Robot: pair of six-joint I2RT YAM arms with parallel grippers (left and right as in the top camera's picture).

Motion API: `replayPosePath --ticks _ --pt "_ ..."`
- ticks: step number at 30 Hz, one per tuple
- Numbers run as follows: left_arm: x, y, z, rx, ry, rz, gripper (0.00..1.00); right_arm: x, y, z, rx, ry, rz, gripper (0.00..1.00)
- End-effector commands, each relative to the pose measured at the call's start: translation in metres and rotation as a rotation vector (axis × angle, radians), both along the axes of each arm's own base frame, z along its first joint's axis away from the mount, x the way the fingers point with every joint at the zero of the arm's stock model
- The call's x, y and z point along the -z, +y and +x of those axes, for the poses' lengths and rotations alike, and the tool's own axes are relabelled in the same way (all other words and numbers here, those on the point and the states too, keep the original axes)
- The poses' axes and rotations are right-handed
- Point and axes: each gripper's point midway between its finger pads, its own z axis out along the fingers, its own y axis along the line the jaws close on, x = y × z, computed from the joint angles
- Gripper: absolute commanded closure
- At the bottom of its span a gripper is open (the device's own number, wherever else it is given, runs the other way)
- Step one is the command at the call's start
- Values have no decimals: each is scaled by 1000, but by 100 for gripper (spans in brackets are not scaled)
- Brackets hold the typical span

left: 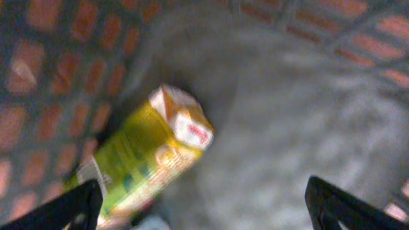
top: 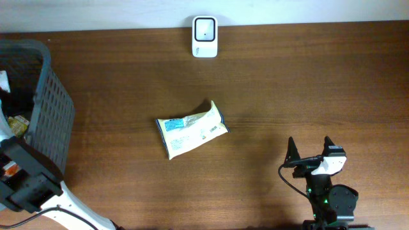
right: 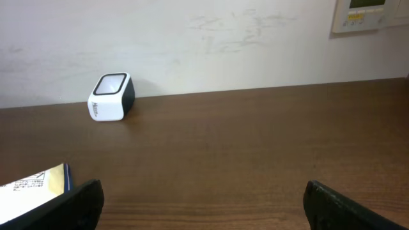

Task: Scan the item barcode
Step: 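Reach the left gripper into the basket and grasp the green tea carton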

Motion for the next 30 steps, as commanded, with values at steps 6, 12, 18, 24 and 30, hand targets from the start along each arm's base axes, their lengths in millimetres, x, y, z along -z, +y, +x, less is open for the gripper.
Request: replayPosePath --ticks 6,12,18,24,30 --pt "1 10 14 322 30 113 0 2 -2 0 8 1 -8 1" --pt "8 22 3 408 85 132 1 2 -2 0 8 1 -8 1" --pt "33 36 -21 362 130 65 1 2 -2 0 8 1 -8 1" --pt "57 35 -20 394 149 28 1 2 -2 0 8 1 -8 1" --pt "83 25 -26 404 182 -52 8 2 -2 0 8 1 -8 1"
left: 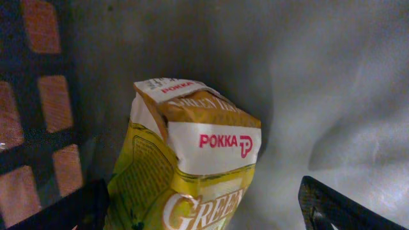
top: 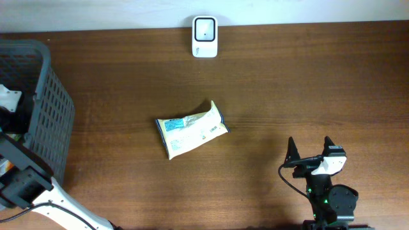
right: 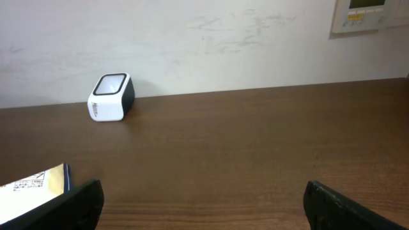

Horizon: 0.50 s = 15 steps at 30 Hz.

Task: Scan the item barcode
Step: 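Reach the left gripper into the basket and grasp the green tea carton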

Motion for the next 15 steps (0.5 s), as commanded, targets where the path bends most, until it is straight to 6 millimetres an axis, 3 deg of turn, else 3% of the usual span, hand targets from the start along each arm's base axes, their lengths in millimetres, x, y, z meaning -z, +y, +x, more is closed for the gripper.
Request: replayPosePath --ticks 1,3,6,8,15 --pt "13 -8 -5 12 17 -59 9 2 -2 0 8 1 -8 1" --pt "15 -14 -2 19 3 -88 13 2 -2 0 8 1 -8 1" --pt "15 -23 2 33 -21 -133 38 2 -2 0 8 1 -8 1" --pt "16 -25 1 34 -14 -139 61 2 -2 0 8 1 -8 1" --pt "15 -41 15 19 -66 -200 85 2 -2 0 8 1 -8 1"
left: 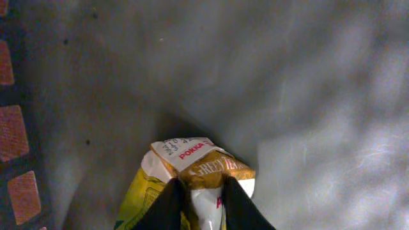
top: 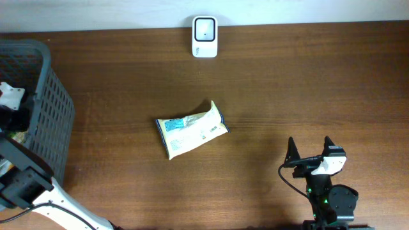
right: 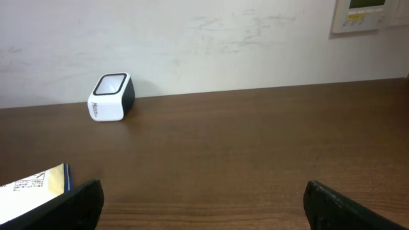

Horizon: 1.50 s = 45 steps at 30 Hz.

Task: Scan the item barcode
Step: 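Reach the left gripper into the basket and grasp the green tea carton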

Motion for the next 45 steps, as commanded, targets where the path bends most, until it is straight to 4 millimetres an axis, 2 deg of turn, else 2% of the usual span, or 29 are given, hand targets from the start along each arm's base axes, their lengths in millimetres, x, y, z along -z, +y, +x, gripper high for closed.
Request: replayPosePath --ticks 1,3,4,5,6,7,8,9,11,15,20,22,23,26,28,31,32,33,36,37,39,40,42,45 --pt "15 -19 5 -25 -3 -86 92 2 -2 0 8 1 -8 1" --pt "13 -19 8 -37 -6 -77 99 2 -2 0 8 1 -8 1" --pt "5 -8 8 -124 -2 -36 100 2 -2 0 8 1 -8 1" --pt "-2 0 8 -170 -1 -2 94 2 -2 0 8 1 -8 1" --pt "-11 5 10 -178 -4 19 69 2 -2 0 8 1 -8 1" --pt "-20 7 12 -178 -14 28 32 2 -2 0 8 1 -8 1" --pt "-23 7 12 -177 -16 29 7 2 -2 0 8 1 -8 1" --pt "-19 3 7 -175 8 13 0 2 -2 0 8 1 -8 1" --pt "-5 -5 -4 -134 76 -22 1 2 -2 0 8 1 -8 1" --pt "26 0 -35 -154 218 -24 1 2 -2 0 8 1 -8 1" --pt "29 2 -42 -166 226 -36 0 2 -2 0 8 1 -8 1" --pt "30 -5 -36 -158 199 -70 13 2 -2 0 8 1 -8 1" --pt "30 -9 -32 -152 180 -91 30 2 -2 0 8 1 -8 1" --pt "30 -9 -27 -145 167 -86 65 2 -2 0 8 1 -8 1" --pt "29 -11 -23 -138 162 -81 77 2 -2 0 8 1 -8 1" --pt "15 -12 -4 -142 119 -54 87 2 -2 0 8 1 -8 1" --pt "3 -11 9 -171 82 -37 92 2 -2 0 8 1 -8 1" --pt "-20 -11 27 -191 27 -11 98 2 -2 0 8 1 -8 1" --pt "-71 -11 53 -249 -84 28 100 2 -2 0 8 1 -8 1" --pt "-108 -9 63 -324 -170 42 100 2 -2 0 8 1 -8 1" --pt "-152 -8 66 -396 -271 55 100 2 -2 0 8 1 -8 1" --pt "-183 -15 67 -391 -346 43 100 2 -2 0 8 1 -8 1" --pt "-234 -33 65 -344 -471 10 100 2 -2 0 8 1 -8 1" --pt "-296 -64 55 -273 -615 -28 100 2 -2 0 8 1 -8 1"
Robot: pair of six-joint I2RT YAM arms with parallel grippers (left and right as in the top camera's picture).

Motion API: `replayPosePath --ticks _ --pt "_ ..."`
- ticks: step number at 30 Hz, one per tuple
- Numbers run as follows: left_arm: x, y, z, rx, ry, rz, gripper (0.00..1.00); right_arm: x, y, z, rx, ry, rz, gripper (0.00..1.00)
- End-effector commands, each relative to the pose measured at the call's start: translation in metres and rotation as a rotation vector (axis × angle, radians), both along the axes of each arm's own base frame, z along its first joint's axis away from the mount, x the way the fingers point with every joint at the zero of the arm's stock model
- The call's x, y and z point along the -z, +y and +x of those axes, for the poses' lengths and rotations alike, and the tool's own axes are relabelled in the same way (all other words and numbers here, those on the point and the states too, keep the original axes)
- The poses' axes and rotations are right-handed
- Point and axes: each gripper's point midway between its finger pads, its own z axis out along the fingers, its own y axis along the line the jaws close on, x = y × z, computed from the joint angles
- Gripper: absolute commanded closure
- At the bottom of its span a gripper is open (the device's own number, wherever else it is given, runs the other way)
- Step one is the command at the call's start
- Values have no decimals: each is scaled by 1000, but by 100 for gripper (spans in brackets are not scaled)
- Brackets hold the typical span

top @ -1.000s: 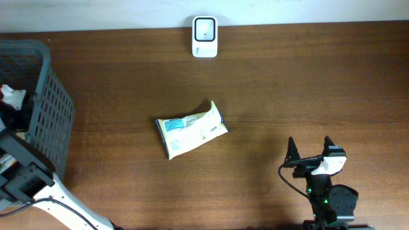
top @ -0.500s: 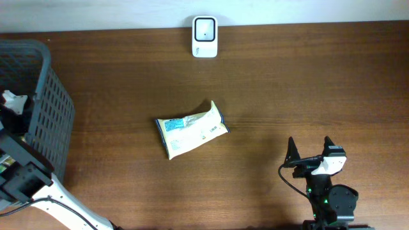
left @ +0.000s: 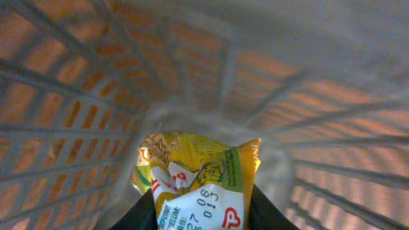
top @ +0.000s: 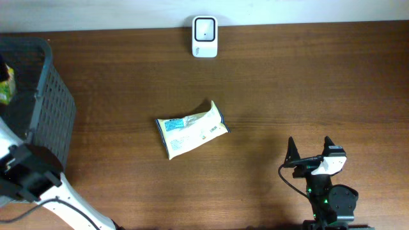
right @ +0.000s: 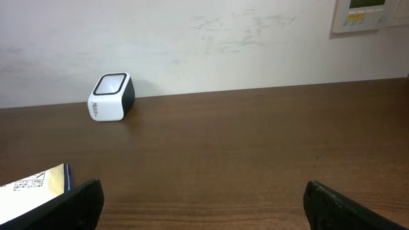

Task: Scan the item barcode
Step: 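Reach the left gripper into the basket and grasp the green tea carton, then carry the green tea carton out and set it on the table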

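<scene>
My left gripper (left: pixel 206 218) is shut on a yellow-green Pokka drink carton (left: pixel 203 182), held up inside the grey mesh basket (top: pixel 56 115); the basket walls and floor show blurred beyond it. In the overhead view a bit of the carton (top: pixel 5 86) shows at the far left edge. The white barcode scanner (top: pixel 205 29) stands at the table's back edge and also shows as the scanner (right: pixel 110 98) in the right wrist view. My right gripper (top: pixel 311 153) rests open near the front right, with nothing between its fingers.
A white, yellow and blue snack packet (top: pixel 190 128) lies mid-table; its corner (right: pixel 39 182) shows at the left of the right wrist view. The left arm's base (top: pixel 29 176) stands in front of the basket. A wall runs behind the scanner.
The carton, then gripped at its top on the basket floor, is now held up off the floor among the basket walls. The right arm has not moved.
My left gripper was open above the carton lying in the basket. Then it stood open close around the carton's top. Then it was shut on that top, and now the carton is raised in it. The right gripper stayed open and still.
</scene>
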Motion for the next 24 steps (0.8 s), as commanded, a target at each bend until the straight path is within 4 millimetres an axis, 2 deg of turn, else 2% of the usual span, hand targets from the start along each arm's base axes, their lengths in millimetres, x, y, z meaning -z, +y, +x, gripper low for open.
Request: replayPosePath --ticks 1,3,5,8,9,11,13,15,17,18,20,22,23,24 --pt "-116 -41 -18 59 -268 37 100 2 -2 0 8 1 -7 1" --pt "-146 -53 -31 30 -337 32 100 2 -2 0 8 1 -8 1" --pt "-175 -79 -39 105 -420 6 100 2 -2 0 8 1 -7 1" --pt "-213 -138 -49 270 -527 -56 100 2 -2 0 8 1 -7 1" --pt "-218 -158 -50 311 -531 -63 100 2 -2 0 8 1 -8 1" --pt "-219 -214 -47 432 -515 -106 100 2 -2 0 8 1 -7 1" --pt "-208 -270 -42 558 -463 -167 100 2 -2 0 8 1 -8 1" --pt "-189 -317 -42 653 -378 -208 100 2 -2 0 8 1 -7 1" --pt "-163 -354 -43 717 -269 -227 100 2 -2 0 8 1 -8 2" --pt "-136 -378 -46 754 -160 -229 100 2 -2 0 8 1 -8 1" --pt "-100 -406 -51 801 -15 -228 100 2 -2 0 8 1 -8 1" --pt "-47 -445 -57 877 163 -242 100 2 -2 0 8 1 -7 1" --pt "-33 -456 -58 898 205 -248 100 2 -2 0 8 1 -8 1" --pt "-8 -474 -59 932 264 -254 100 2 -2 0 8 1 -8 1"
